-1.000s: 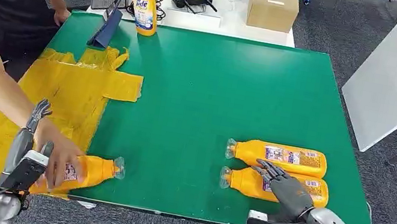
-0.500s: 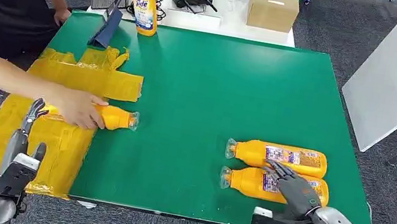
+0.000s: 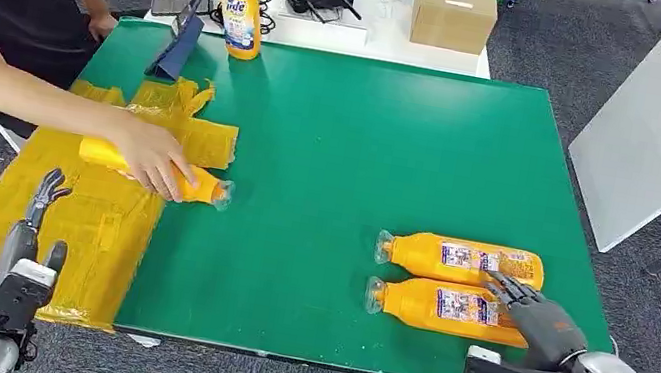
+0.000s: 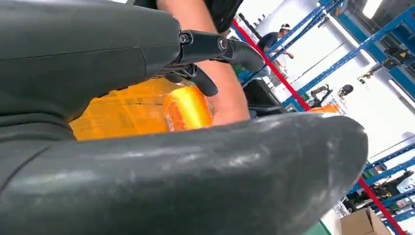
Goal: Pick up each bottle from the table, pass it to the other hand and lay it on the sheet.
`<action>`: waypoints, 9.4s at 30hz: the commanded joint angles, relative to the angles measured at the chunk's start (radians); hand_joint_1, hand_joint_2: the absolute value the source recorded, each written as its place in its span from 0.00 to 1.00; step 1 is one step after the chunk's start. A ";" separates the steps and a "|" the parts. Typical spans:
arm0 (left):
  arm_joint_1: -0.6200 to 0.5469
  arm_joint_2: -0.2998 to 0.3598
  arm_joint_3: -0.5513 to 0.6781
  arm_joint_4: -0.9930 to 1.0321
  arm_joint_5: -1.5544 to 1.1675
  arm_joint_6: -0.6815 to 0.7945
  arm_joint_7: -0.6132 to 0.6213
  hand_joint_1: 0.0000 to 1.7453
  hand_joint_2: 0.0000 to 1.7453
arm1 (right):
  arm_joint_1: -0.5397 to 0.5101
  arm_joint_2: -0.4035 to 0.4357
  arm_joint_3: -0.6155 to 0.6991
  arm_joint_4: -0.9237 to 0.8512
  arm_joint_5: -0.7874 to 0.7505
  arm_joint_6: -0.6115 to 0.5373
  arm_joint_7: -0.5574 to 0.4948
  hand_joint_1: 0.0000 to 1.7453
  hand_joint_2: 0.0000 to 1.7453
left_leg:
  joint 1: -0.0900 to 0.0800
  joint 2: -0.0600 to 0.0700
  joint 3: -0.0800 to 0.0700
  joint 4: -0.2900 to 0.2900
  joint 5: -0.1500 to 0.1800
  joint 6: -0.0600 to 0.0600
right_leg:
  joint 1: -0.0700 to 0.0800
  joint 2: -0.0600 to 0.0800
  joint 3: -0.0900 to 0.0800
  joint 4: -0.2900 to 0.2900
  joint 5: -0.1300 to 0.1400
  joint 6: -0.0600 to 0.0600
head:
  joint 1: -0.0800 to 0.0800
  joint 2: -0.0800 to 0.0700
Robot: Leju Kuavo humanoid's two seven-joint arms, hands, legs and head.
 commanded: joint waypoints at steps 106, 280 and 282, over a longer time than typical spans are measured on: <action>0.055 0.038 -0.497 -0.035 0.497 -0.480 0.134 1.00 1.00 | -0.078 0.832 0.229 0.463 -0.403 -0.181 -0.238 0.00 1.00 | 0.014 0.015 0.012 0.006 -0.019 0.006 | 0.015 0.008 0.018 -0.007 -0.008 0.009 | 0.005 0.000; -0.078 -0.053 -0.301 -0.058 -0.433 0.410 0.032 1.00 1.00 | -0.020 0.705 0.178 -0.009 -0.391 -0.145 -0.252 0.00 1.00 | 0.012 0.002 0.022 0.005 -0.022 0.002 | 0.012 -0.006 0.027 -0.002 -0.020 0.010 | 0.005 0.000; -0.074 -0.024 -0.269 -0.031 -0.494 0.458 0.063 1.00 1.00 | -0.007 0.674 0.167 -0.121 -0.407 -0.136 -0.245 0.00 1.00 | 0.012 0.003 0.022 0.006 -0.022 0.002 | 0.012 -0.005 0.026 -0.002 -0.020 0.010 | 0.005 0.000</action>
